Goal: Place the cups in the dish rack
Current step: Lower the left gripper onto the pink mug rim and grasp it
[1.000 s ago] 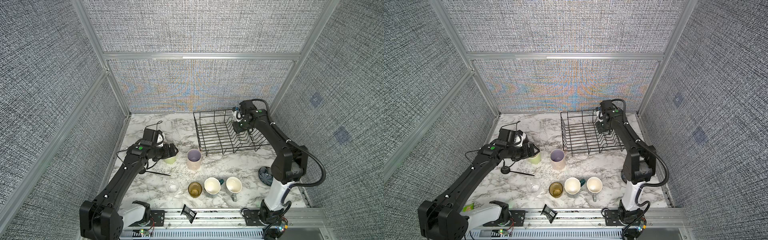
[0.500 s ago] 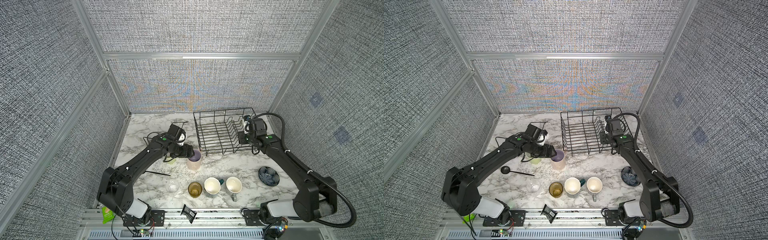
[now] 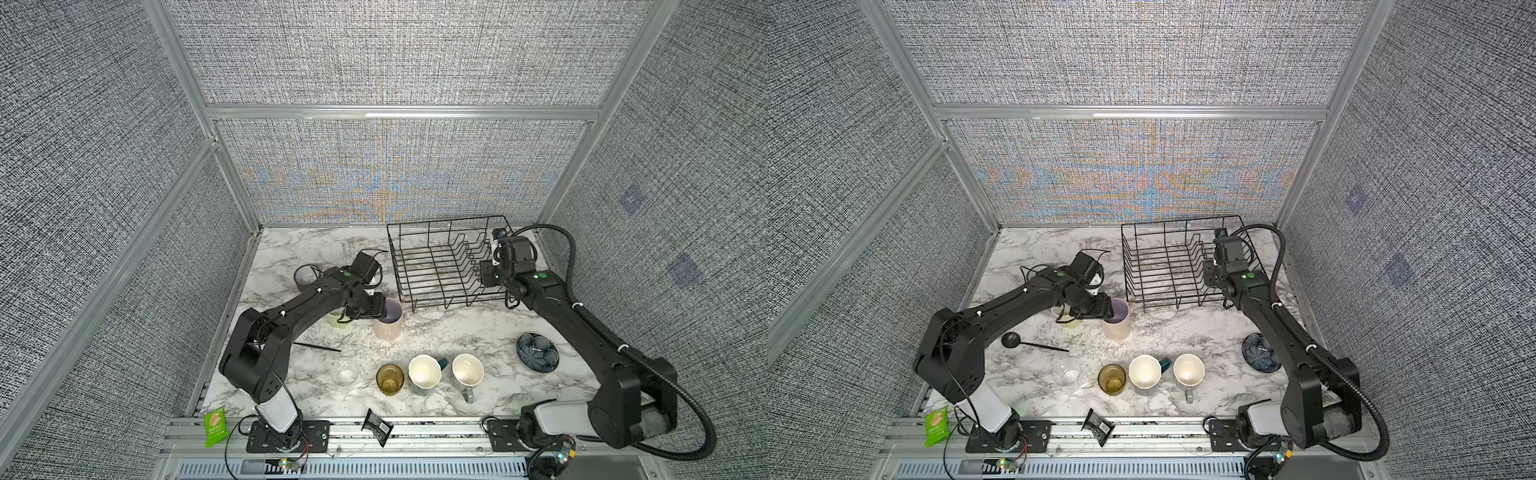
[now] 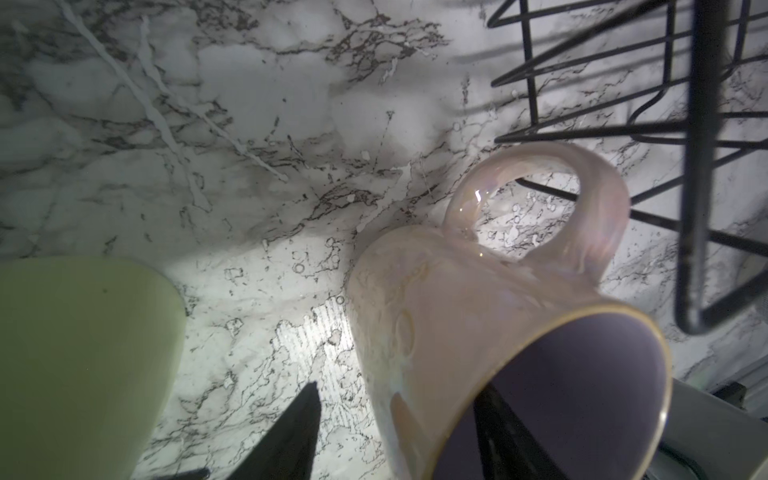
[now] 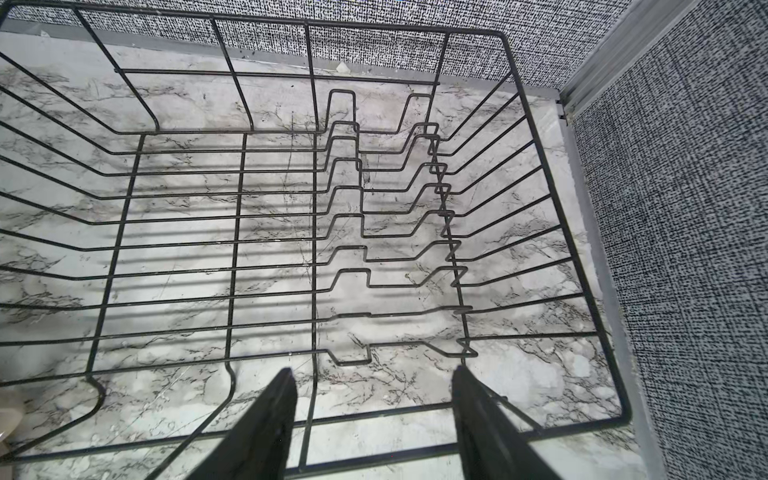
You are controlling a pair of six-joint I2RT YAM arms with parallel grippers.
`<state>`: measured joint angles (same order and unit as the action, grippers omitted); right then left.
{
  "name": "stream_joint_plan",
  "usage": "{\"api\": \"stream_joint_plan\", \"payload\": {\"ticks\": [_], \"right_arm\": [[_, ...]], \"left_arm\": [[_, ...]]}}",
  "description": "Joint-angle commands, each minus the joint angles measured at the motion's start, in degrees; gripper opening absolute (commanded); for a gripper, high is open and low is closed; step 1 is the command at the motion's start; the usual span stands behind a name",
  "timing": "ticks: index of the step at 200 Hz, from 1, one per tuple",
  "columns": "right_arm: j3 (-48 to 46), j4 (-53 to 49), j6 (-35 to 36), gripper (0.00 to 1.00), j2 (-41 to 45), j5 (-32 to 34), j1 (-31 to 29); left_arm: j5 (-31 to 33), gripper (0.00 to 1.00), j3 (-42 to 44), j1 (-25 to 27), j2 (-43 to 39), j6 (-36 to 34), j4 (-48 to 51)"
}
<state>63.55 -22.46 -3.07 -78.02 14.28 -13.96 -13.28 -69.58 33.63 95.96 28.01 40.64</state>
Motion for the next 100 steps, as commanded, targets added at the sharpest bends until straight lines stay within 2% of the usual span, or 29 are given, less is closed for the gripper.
{"api": "stream_joint_plan", "payload": {"ticks": [1,23,55,67,100], "right_arm": [[-0.3,2.0,-0.5,0.61,0.5,1.2,-0.1],[-0.8,2.1,-0.6,0.61,0.6,1.4,-0.1],[-1.1,2.4,-1.0,0.61,0.3,1.3,-0.1],[-1.4,2.6,-1.2,0.61,0.3,1.1,-0.1],[-1.2,2.3,-1.4,0.61,0.3,0.9,-0.2]], "left_arm": [[2.1,0.54,-0.1,0.0,0.5,0.5,1.1],[2.8,0.53,-0.3,0.1,1.4,-0.2,3.9],[3.4,0.49,1.7,0.2,1.3,1.2,2.1],[3.3,0.42,1.1,0.2,1.9,1.1,2.8],[2.6,0.39,1.7,0.5,2.4,1.4,1.9]]}}
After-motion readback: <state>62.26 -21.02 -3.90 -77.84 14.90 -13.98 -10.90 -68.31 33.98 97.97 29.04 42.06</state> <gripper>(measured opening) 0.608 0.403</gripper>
